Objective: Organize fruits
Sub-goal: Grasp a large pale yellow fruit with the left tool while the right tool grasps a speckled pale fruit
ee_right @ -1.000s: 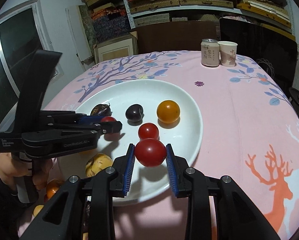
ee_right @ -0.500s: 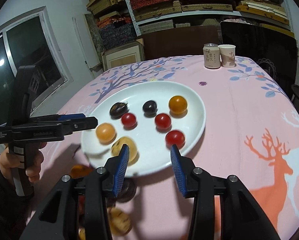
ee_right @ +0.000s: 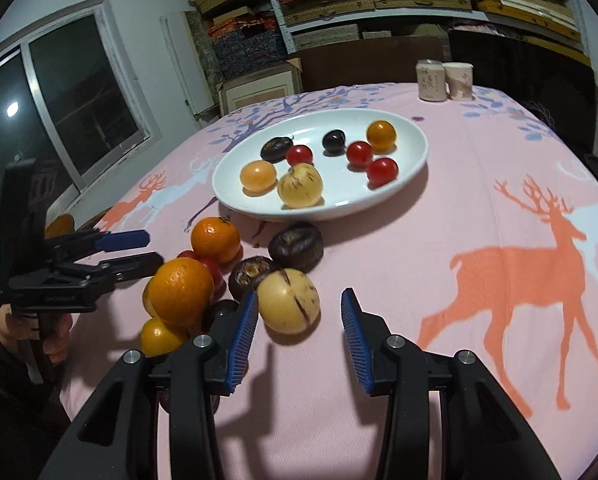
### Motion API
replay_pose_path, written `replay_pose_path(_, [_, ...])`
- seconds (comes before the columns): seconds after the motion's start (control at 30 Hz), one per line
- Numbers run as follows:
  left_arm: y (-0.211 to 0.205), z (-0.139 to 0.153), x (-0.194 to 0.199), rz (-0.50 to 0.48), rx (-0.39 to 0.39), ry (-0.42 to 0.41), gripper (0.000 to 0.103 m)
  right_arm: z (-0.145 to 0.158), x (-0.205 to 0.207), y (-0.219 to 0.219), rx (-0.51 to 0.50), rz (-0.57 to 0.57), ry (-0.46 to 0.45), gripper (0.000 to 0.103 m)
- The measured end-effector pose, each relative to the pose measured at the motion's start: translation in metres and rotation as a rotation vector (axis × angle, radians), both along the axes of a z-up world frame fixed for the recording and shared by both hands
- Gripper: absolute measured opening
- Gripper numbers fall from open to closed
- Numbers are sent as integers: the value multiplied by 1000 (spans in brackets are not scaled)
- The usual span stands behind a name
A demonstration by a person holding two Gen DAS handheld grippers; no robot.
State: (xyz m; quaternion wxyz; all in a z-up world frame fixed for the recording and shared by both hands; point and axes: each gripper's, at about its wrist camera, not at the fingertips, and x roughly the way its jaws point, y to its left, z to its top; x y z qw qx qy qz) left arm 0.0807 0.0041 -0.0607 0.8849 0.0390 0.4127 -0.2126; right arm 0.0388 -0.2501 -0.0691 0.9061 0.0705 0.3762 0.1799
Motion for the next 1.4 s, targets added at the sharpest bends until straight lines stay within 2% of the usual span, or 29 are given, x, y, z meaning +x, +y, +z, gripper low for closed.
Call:
replay_pose_path(0.1, [3,2,-10,9,-16,-5,70,1,-2,-9,49,-26,-12,43])
replay_pose_path(0.2, [1,3,-22,-17,-26,-8,70,-3,-1,-15,82,-36,14,43])
replay_pose_path(0.37, [-16,-9,-26,-30,61,-5,70,-4,-1,-18,101,-31,14,44])
replay_pose_path(0.43, [-19,-18,-18,-7,45,36,69,-4,-2,-18,106,-28,11,44])
replay_pose_path(0.57, [-18,-22,-10,9,7,63,69,-3,-3,-20,121,-30,5,45])
replay_pose_path(0.6, [-18,-23,-11,4,0,64,65,-3,-3,-20,122,-30,5,45])
replay_pose_path(0.63, [-18,-22,-11,-5,-11,67,53,-3,-5,-20,121,-29,4,45])
replay_pose_path(0.7, [-19,-22,-15,-35,-32,66,38,-3,-5,-19,120,-24,4,45])
replay_pose_path(0.73, [-21,-21,-18,-38,-25,52,38,-3,-5,-19,119,-23,4,45])
replay_pose_path(0.87, [-18,-24,-14,-51,-64,83,40,-2,-5,-19,123,-25,1,45])
replay_pose_path(0.93, [-14,-26,-10,-5,-59,95,67,-2,-6,-19,120,-22,0,45])
replay_pose_path(1.07, [-18,-27,-10,-15,-39,92,70,-2,-7,-17,107,-13,-1,45])
replay_pose_path(1.1, [-19,-26,-12,-25,-39,85,65,-2,-7,-16,104,-10,-1,45])
replay_pose_path(1.13, [-19,-25,-13,-22,-37,70,51,-2,-7,-15,100,-7,-1,45])
replay_pose_path(1.2, [-16,-23,-16,-19,-53,58,41,-2,-8,-13,92,-1,-1,45])
replay_pose_path(1.4, [4,-15,-22,39,-123,4,41,-5,-4,-2,36,27,20,45])
